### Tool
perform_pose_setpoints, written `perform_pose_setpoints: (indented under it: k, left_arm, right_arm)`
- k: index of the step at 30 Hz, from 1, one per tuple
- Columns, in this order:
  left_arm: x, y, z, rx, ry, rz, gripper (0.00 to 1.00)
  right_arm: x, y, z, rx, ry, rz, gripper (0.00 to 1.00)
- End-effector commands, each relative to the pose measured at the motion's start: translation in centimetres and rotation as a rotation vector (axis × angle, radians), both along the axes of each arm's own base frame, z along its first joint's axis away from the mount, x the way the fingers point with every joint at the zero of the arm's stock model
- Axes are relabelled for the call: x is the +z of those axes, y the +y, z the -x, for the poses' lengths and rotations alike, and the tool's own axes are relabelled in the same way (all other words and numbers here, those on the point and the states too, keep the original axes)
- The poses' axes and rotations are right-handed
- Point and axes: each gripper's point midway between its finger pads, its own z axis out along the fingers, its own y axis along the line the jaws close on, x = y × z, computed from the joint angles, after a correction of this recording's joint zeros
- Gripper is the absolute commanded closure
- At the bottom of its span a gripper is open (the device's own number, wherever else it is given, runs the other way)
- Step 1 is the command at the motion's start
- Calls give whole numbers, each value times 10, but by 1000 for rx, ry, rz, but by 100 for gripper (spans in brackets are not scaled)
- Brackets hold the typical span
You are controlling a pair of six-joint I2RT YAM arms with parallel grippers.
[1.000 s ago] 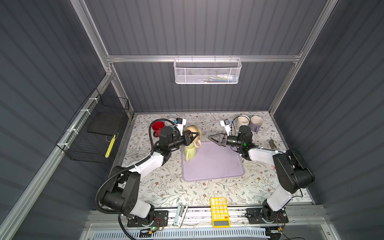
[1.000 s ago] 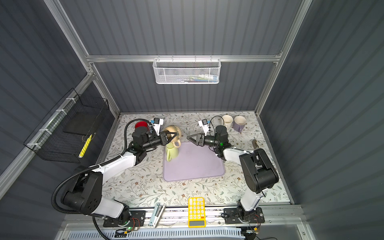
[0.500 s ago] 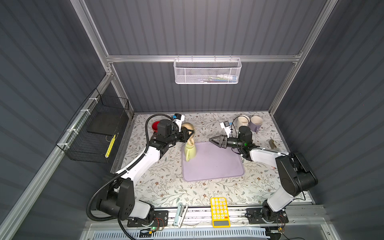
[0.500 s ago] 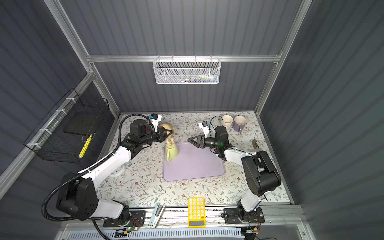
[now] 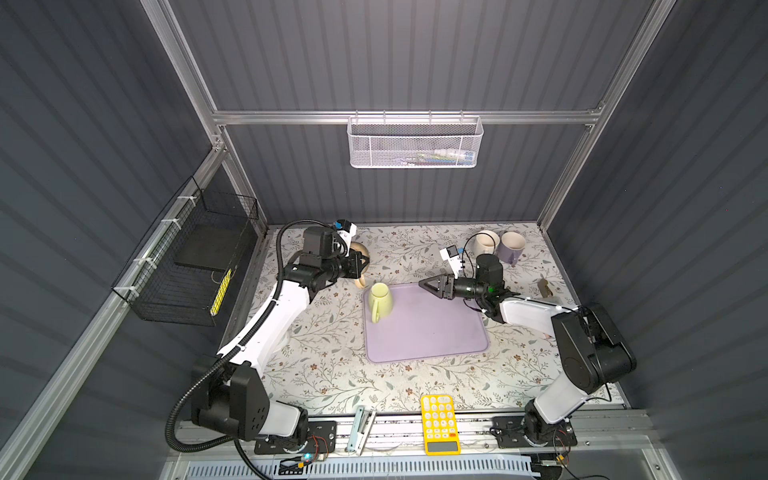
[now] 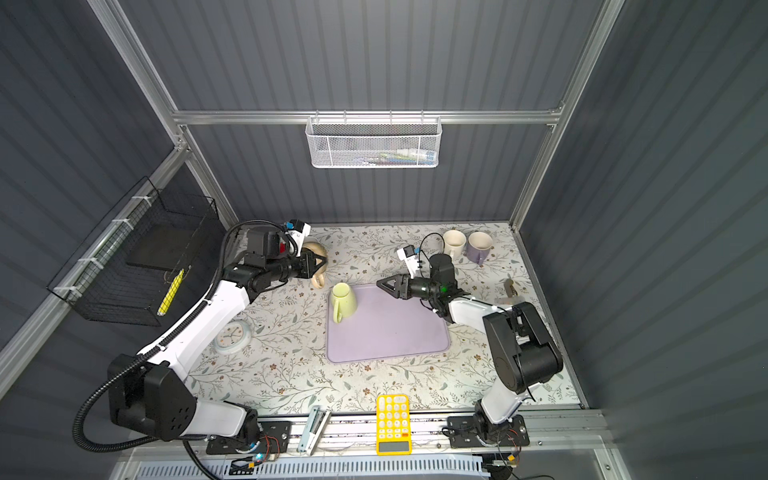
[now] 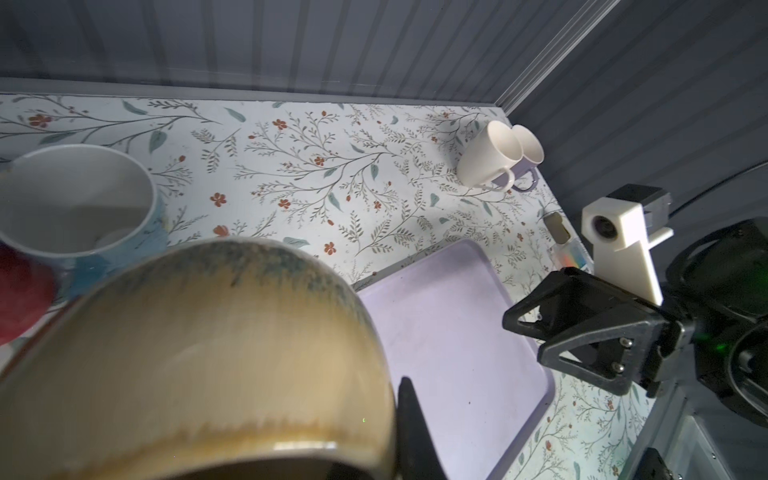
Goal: Turn the mug right side up
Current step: 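Release the right gripper while the left gripper carries the cream mug away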
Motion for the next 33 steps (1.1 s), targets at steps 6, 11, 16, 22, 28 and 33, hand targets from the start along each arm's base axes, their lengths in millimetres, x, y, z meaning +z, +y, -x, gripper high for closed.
perform_pose_setpoints:
  k: [6,11,16,22,28,33]
  left_arm:
    - [17,40,-21,40,-37,-106,100]
    - [21,72,-31,98,-32,-179,100]
    - [18,98,-33,136,-10,-291,100]
    - [-2,124,-38,168,59,-454,100]
    - [-18,147,-50,197,119,-515,100]
    - [-29,165,-60,243,147,-504,100]
  right_arm:
    - [-1,-5,2,-7,-15,17,57]
    - [-2,-6,1,-9,-12,18,57]
    - [-5,-6,3,-7,-4,15,57]
    - [-8,-6,3,-5,4,0,57]
    - [-9,-6,4,0,2,-3,57]
    - [-11,-8,7,-2,8,-4,57]
